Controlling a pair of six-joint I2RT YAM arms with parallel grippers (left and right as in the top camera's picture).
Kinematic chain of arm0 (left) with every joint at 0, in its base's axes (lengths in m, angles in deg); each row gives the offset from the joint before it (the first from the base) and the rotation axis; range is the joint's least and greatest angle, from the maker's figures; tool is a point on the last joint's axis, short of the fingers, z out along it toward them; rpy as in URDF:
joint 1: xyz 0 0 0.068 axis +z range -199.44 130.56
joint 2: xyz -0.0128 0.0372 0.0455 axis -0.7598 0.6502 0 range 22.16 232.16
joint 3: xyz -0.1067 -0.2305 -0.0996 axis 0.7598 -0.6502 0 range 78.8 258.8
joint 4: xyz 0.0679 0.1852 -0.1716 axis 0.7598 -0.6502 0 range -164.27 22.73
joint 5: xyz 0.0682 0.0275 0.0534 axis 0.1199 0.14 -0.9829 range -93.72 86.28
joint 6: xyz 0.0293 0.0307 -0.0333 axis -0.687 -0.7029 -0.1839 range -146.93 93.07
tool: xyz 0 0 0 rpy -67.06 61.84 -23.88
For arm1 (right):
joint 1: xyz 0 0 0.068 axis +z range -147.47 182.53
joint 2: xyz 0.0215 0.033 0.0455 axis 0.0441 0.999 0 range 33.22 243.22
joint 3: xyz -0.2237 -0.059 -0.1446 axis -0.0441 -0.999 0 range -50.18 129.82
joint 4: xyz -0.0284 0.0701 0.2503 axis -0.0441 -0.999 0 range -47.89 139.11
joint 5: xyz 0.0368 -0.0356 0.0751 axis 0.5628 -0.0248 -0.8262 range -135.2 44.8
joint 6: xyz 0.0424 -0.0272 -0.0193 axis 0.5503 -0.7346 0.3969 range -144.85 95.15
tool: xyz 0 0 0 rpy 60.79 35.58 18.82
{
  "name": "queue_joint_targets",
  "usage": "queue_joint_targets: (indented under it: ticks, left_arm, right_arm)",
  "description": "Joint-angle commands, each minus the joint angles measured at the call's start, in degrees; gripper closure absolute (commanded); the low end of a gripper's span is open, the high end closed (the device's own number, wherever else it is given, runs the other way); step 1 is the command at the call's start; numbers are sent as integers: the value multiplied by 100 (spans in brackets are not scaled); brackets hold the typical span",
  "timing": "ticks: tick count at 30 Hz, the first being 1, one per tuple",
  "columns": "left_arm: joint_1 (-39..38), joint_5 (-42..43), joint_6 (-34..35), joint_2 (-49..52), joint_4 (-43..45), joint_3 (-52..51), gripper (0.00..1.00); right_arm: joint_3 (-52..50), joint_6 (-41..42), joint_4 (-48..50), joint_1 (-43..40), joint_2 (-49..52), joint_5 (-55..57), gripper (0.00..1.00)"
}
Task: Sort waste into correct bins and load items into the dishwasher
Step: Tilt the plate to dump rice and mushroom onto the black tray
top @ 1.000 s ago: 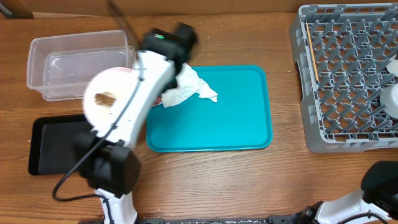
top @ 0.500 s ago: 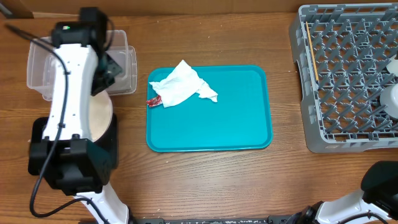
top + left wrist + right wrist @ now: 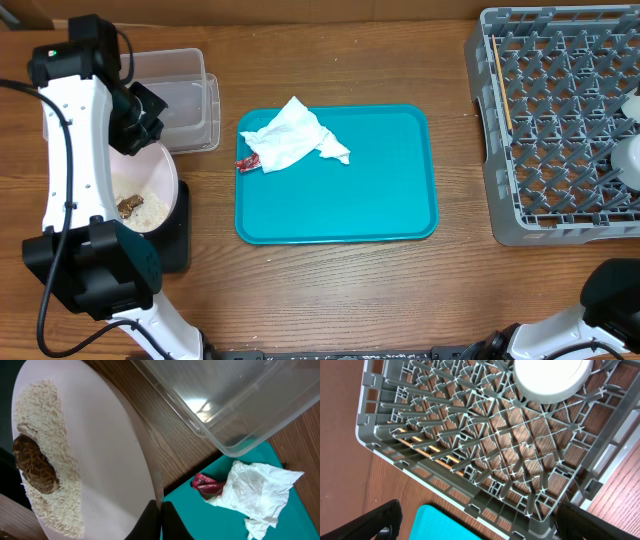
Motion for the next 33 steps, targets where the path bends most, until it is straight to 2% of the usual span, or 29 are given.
queue_joint_targets:
  ticks: [1,6,12,17,24,33]
  left_arm:
    - [245,243,-238,-109,0,81,96]
    - [503,1005,-411,-109,190,-87,96]
    - [800,1362,-638,-109,367,-511,96]
    - [1102,2046,-817,-109,715,-896,96]
    - [1565,2876,-1320,-109,603,-920,96]
    - [2277,4028,-2081,-109,55,-920,96]
  right_arm:
    - [26,24,20,-15,-31,-24,0]
    - [26,24,20,-15,-31,-24,0]
    - [26,24,20,-15,-31,-24,0]
    - [26,24,20,-15,-31,-24,0]
    - [26,24,20,-15,-31,-24,0]
    - [26,24,20,-15,-31,-24,0]
